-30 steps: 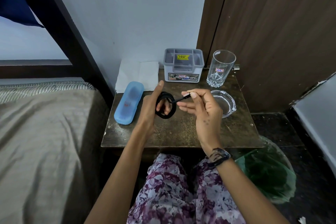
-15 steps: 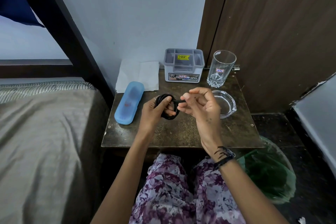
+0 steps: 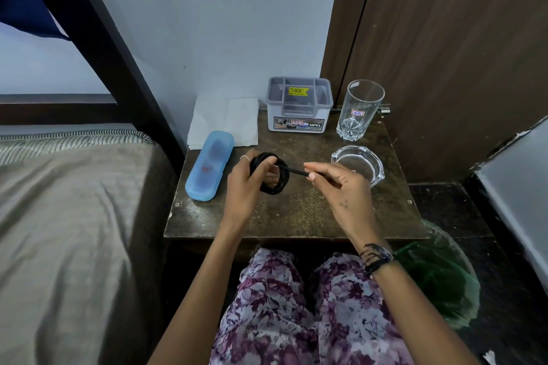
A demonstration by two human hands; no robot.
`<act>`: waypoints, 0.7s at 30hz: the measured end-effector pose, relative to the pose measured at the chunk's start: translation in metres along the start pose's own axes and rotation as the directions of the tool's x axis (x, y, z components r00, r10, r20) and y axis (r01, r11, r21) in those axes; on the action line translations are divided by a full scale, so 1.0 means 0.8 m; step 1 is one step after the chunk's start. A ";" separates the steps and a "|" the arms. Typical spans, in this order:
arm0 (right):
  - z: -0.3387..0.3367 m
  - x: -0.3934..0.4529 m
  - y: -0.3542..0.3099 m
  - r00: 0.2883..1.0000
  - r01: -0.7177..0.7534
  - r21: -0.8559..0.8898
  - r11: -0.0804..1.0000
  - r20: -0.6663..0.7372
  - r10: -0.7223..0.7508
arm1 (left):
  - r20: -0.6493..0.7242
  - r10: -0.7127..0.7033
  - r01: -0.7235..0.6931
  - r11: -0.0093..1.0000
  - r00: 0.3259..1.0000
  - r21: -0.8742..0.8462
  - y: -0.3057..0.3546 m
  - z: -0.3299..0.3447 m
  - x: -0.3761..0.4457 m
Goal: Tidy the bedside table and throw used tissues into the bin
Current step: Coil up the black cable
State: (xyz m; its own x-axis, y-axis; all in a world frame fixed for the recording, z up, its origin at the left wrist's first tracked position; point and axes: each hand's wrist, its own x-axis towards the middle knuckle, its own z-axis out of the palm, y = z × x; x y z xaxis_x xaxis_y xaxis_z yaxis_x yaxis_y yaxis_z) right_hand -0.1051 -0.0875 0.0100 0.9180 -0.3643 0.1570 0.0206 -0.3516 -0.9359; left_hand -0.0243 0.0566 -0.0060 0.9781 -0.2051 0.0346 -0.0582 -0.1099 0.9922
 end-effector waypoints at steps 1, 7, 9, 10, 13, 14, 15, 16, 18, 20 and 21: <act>-0.002 0.002 0.003 1.000 0.016 -0.062 0.998 0.001 -0.016 | -0.025 -0.039 0.037 0.997 0.999 -0.075 0.001 0.001 0.000; 0.001 0.012 0.012 0.995 0.101 -0.276 0.956 0.031 -0.096 | 0.029 -0.231 0.224 0.893 0.972 -0.390 0.005 0.010 -0.002; 0.006 0.014 0.012 0.990 0.139 -0.355 0.924 0.048 -0.130 | 0.060 -0.256 0.256 0.858 0.965 -0.445 0.007 0.013 -0.002; 0.008 0.015 0.012 0.989 0.148 -0.382 0.912 0.053 -0.138 | 0.071 -0.268 0.270 0.846 0.961 -0.460 0.008 0.014 -0.003; 0.013 0.016 0.013 0.992 0.127 -0.409 0.904 0.065 -0.111 | 0.078 -0.263 0.270 0.864 0.962 -0.424 0.011 0.013 -0.005; 0.014 0.016 0.013 0.994 0.110 -0.406 0.907 0.068 -0.090 | 0.072 -0.243 0.251 0.887 0.967 -0.387 0.012 0.012 -0.006; 0.015 0.017 0.014 0.996 0.084 -0.398 0.914 0.068 -0.062 | 0.060 -0.218 0.225 0.913 0.974 -0.341 0.012 0.011 -0.006; 0.016 0.017 0.015 0.998 0.050 -0.381 0.923 0.063 -0.028 | 0.047 -0.190 0.195 0.937 0.981 -0.290 0.012 0.011 -0.006; 0.018 0.018 0.015 0.997 -0.031 -0.315 0.949 0.051 0.050 | 0.018 -0.145 0.145 0.971 0.989 -0.192 0.011 0.012 -0.006; 0.021 0.019 0.014 0.992 -0.087 -0.248 0.965 0.069 0.107 | -0.005 -0.136 0.134 0.983 0.991 -0.125 0.008 0.014 -0.005; 0.022 0.019 0.013 0.989 -0.101 -0.242 0.965 0.083 0.124 | -0.015 -0.141 0.138 0.984 0.990 -0.109 0.007 0.015 -0.005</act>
State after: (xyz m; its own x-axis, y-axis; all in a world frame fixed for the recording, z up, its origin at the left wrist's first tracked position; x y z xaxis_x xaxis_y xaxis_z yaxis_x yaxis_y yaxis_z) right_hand -0.0839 -0.0815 -0.0031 0.9433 -0.3318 0.0127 -0.1684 -0.5111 -0.8428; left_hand -0.0308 0.0449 -0.0020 0.9795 -0.1726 -0.1034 0.0997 -0.0300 0.9946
